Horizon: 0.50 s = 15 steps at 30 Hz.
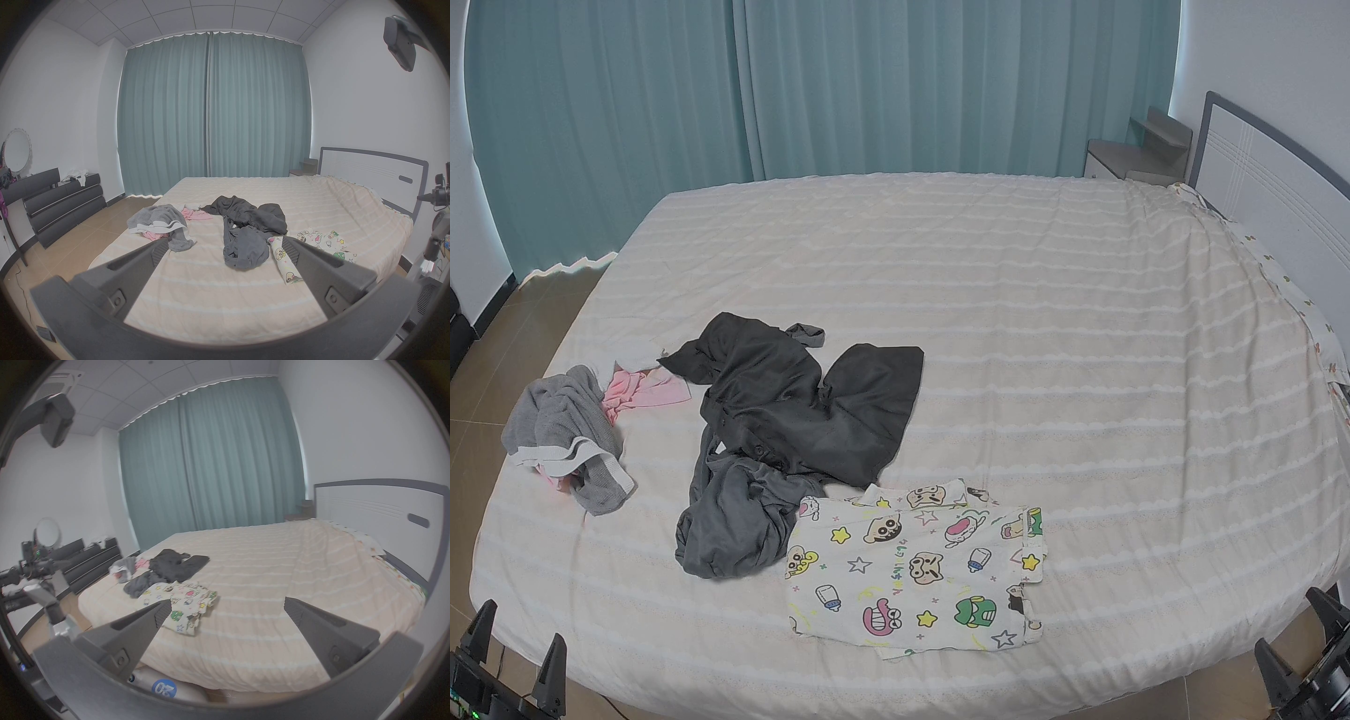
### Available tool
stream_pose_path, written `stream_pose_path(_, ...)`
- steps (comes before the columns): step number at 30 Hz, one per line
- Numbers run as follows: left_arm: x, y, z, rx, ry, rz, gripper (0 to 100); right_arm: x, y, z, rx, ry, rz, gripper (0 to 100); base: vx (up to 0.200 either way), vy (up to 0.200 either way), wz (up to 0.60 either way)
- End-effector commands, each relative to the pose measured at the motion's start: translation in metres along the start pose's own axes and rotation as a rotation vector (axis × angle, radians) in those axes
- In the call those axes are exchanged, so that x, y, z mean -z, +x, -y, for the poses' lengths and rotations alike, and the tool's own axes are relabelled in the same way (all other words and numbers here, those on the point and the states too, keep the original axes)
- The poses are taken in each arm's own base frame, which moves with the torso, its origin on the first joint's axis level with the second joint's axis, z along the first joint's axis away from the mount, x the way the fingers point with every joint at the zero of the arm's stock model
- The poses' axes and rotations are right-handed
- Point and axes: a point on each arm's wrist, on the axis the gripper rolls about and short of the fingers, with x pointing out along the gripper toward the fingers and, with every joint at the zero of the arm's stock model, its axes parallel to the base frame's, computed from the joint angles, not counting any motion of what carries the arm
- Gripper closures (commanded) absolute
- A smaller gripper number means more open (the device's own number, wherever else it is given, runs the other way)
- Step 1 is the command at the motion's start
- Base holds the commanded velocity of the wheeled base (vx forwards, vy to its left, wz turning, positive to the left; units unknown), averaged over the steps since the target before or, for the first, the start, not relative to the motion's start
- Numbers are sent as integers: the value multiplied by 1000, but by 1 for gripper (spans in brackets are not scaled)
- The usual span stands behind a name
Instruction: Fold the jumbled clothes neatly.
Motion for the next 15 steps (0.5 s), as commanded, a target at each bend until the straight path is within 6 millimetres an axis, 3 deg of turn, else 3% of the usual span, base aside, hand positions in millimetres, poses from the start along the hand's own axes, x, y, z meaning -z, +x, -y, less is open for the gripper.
stream_pose_path(1,3,0,0,-1,-2,4,0,1,1,1,-89,-19,-28,0,0,0,0)
stream_pose_path(7,3,0,0,-1,-2,4,0,3,-6,1,-214,-8,48,0,0,0,0)
stream_pose_path(12,3,0,0,-1,-2,4,0,3,-9,4,8,19,123,0,0,0,0)
stream_pose_path(15,3,0,0,-1,-2,4,0,3,-8,5,36,42,127,0,0,0,0)
